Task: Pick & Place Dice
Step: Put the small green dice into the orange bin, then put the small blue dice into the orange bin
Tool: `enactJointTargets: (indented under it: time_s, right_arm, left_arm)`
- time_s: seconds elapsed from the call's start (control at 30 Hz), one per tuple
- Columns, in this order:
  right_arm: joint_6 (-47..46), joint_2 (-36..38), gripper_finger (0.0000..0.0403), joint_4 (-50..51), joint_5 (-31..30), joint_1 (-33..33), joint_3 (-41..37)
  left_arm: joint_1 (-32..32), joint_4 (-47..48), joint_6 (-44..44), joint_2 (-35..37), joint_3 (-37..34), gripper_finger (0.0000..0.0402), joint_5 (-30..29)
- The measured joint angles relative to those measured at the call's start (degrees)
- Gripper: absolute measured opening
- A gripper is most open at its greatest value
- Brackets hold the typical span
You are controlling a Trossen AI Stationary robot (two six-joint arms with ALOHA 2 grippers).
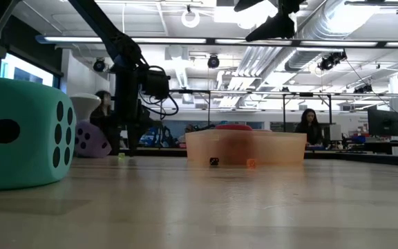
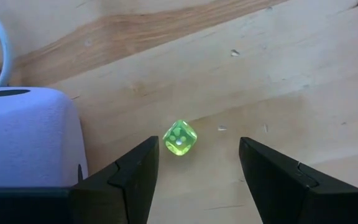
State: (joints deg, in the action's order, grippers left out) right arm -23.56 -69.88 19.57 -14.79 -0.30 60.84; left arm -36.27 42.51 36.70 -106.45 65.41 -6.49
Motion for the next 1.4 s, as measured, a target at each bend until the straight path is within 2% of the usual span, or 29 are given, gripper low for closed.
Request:
enactJointTargets:
  time_s: [0.27, 0.6, 0.8, 1.1, 1.4]
  right_arm:
    - [-0.35, -1.19, 0.0400, 0.04, 0.26, 0.35, -0.04]
    - [-0.23, -1.53, 0.0400, -0.04, 0.07, 0.79, -0.04]
    - [-0.21, -1.53, 0.0400, -0.06, -0.02, 0.79, -0.04]
    - [-0.36, -1.51, 0.0400, -0.04, 0.10, 1.20, -0.04]
    - [-0.88, -1.51, 0.0400, -0.06, -0.20, 2.38, -0.04]
  left_arm:
    - [0.02, -0.30, 0.03, -0.06, -0.02, 0.0179, -0.96]
    - [0.02, -0.34, 0.67, -0.11, -0.04, 0.0115, -1.39]
    - [0.30, -0.32, 0.60, -0.11, -0.04, 0.0097, -1.28]
    - [2.13, 0.16, -2.69, -0.15, -0.09, 0.0054, -1.38]
    - [3.06, 0.56, -2.61, -0.15, -0.07, 0.0044, -1.57]
